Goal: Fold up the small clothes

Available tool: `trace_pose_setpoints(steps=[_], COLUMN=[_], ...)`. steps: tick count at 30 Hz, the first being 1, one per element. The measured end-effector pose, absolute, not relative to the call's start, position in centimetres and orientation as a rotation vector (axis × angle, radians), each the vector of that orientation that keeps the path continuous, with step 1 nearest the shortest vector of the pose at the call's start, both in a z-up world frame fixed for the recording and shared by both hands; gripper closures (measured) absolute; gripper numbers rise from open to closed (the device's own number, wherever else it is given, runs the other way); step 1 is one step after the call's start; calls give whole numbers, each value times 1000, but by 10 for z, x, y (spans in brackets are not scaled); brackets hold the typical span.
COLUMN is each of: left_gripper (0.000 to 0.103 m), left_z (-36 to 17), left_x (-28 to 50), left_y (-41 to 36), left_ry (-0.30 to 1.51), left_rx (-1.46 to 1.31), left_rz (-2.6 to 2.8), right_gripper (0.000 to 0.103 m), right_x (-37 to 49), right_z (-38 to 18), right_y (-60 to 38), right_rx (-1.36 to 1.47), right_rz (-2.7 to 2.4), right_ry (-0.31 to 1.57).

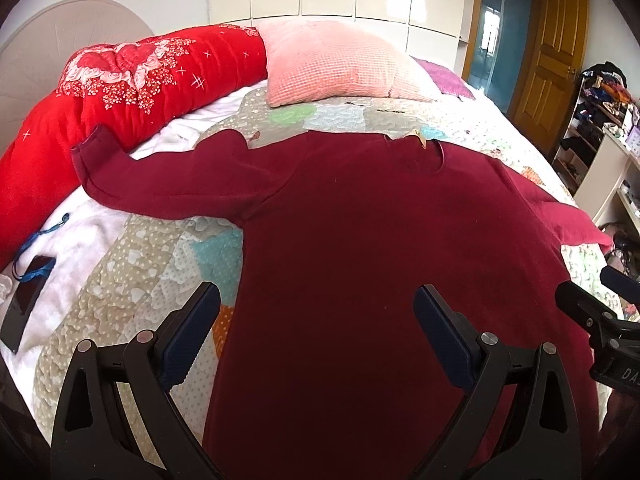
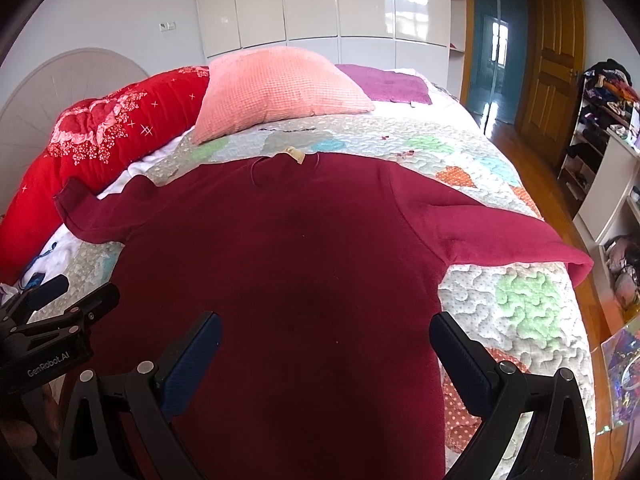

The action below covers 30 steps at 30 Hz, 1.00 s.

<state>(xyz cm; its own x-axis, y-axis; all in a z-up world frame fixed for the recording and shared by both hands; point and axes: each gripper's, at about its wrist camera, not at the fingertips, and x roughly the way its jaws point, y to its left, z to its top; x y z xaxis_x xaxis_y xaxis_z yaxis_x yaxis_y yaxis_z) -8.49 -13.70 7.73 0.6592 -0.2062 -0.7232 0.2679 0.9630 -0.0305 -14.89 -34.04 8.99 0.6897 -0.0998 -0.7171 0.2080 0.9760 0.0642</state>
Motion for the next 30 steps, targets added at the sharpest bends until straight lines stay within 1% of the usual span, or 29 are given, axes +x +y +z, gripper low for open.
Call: trace_pose_setpoints(steps=[19,25,30], left_gripper=[5,5,5], left_z=[72,65,59], left_x=[-56,-33,-5], left_y=[-140,-114,-68], left_ry=[819,855,865], left_rx=[70,14,-24], left_rz=[-258,-221,-124], right_gripper=[0,0,0], right_x=[-111,-90,-68], right_z=[87,79,71], right_y=[-329,-319,-309], right_rx=[158,142,166], right_rz=[-135,-117,-59], right_ry=[781,794,785])
